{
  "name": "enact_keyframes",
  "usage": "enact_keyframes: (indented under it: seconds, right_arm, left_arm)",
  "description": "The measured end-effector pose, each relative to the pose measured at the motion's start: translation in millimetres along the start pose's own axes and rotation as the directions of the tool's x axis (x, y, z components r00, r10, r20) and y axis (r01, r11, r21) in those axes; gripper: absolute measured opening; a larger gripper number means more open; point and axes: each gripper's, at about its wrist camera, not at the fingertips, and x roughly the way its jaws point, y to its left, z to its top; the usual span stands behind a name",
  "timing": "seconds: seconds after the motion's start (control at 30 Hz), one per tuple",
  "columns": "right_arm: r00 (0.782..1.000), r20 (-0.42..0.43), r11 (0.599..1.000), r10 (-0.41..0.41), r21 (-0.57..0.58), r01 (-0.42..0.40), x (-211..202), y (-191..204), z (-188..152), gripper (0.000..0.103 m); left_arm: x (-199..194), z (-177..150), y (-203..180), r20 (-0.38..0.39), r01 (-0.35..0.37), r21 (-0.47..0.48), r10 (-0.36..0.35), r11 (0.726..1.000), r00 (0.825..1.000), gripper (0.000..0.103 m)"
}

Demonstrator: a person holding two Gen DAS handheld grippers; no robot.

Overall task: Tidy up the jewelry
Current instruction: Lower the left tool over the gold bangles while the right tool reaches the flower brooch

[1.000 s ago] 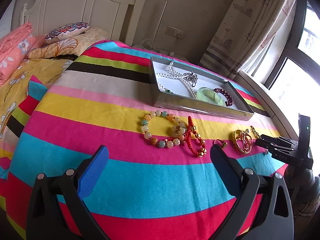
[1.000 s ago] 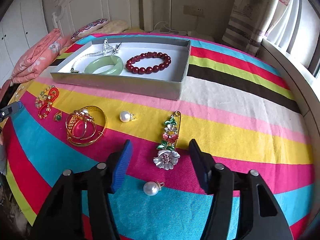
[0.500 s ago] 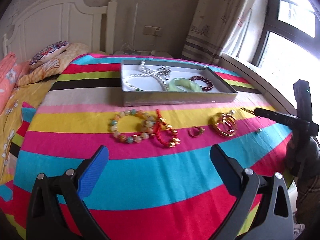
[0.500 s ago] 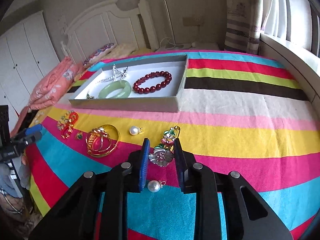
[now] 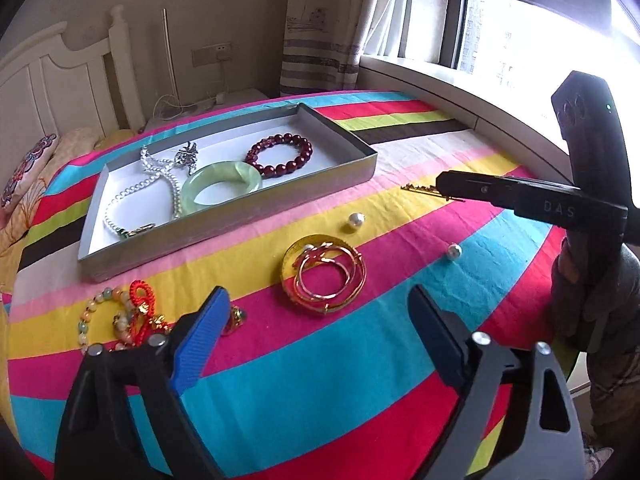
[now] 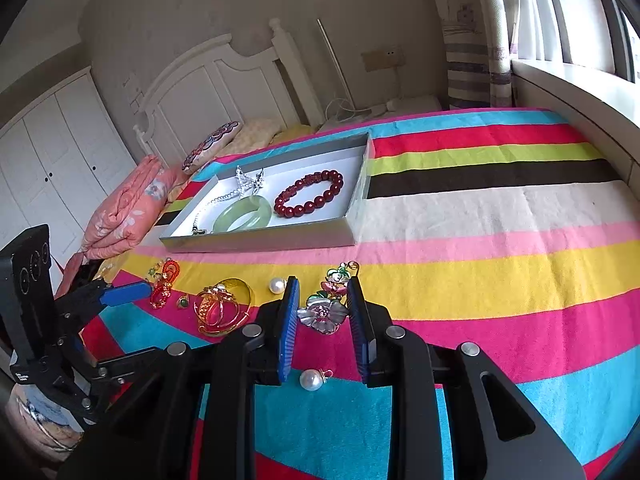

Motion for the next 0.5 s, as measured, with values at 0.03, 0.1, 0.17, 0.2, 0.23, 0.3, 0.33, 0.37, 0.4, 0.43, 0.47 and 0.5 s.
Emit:
enact_keyframes:
  seconds: [0.03, 0.1, 0.17, 0.2, 0.23, 0.3, 0.33, 0.37, 0.4, 0.43, 0.47, 0.5]
  right_arm:
    - [1.000, 0.001, 1.000, 0.002, 0.001, -0.002, -1, 0, -1, 0.025]
    - [1.000, 0.001, 1.000, 0.003, 0.003, -0.003, -1, -1, 0, 0.025]
    - [1.000, 0.004, 1.000, 0.008, 0.005, -0.008, -1, -2, 0, 0.025]
    - [1.000, 0.006, 1.000, 0.009, 0.006, -0.009, -1, -3, 0, 0.025]
    - [1.000, 0.009, 1.000, 0.011, 0.007, -0.011, -2, -3, 0, 0.025]
    - [1.000, 0.011, 1.000, 0.013, 0.008, -0.013, -3, -4, -1, 0.025]
    - [1.000, 0.012, 1.000, 0.013, 0.008, -0.013, -3, -4, -1, 0.025]
    - [1.000, 0.012, 1.000, 0.014, 0.008, -0.014, -3, -4, -1, 0.025]
    - [1.000, 0.011, 1.000, 0.015, 0.007, -0.015, -3, -4, -2, 0.025]
    - [1.000, 0.009, 1.000, 0.015, 0.006, -0.015, -3, -4, -2, 0.025]
    - [1.000, 0.006, 1.000, 0.014, 0.006, -0.014, -2, -4, -1, 0.025]
    - [1.000, 0.003, 1.000, 0.012, 0.007, -0.012, -2, -4, -1, 0.026]
  left_arm:
    - [4, 3, -1, -0.009, 0.012, 0.000, -0.012, 1.000, 1.000, 0.076]
    - [11, 8, -2, -0.017, -0.002, 0.006, 0.002, 1.000, 1.000, 0.075]
    - [18, 12, -1, -0.028, -0.005, 0.003, 0.005, 1.000, 1.000, 0.075]
    - [22, 14, -1, -0.031, -0.002, -0.002, 0.002, 1.000, 1.000, 0.075]
    - [24, 15, -1, -0.031, -0.004, -0.002, 0.004, 1.000, 0.999, 0.074]
    - [32, 15, -3, -0.046, -0.012, 0.012, 0.013, 1.000, 0.999, 0.062]
    - [36, 15, -4, -0.056, -0.011, 0.020, 0.012, 1.000, 0.998, 0.051]
    - [37, 15, -6, -0.048, -0.027, 0.035, 0.028, 0.999, 0.998, 0.050]
    - [39, 15, -9, -0.046, -0.050, 0.060, 0.052, 0.997, 0.998, 0.047]
    - [41, 14, -13, -0.052, -0.064, 0.082, 0.068, 0.995, 0.996, 0.040]
    - [41, 14, -14, -0.053, -0.069, 0.095, 0.074, 0.993, 0.996, 0.040]
    - [40, 14, -15, -0.041, -0.070, 0.101, 0.074, 0.992, 0.996, 0.040]
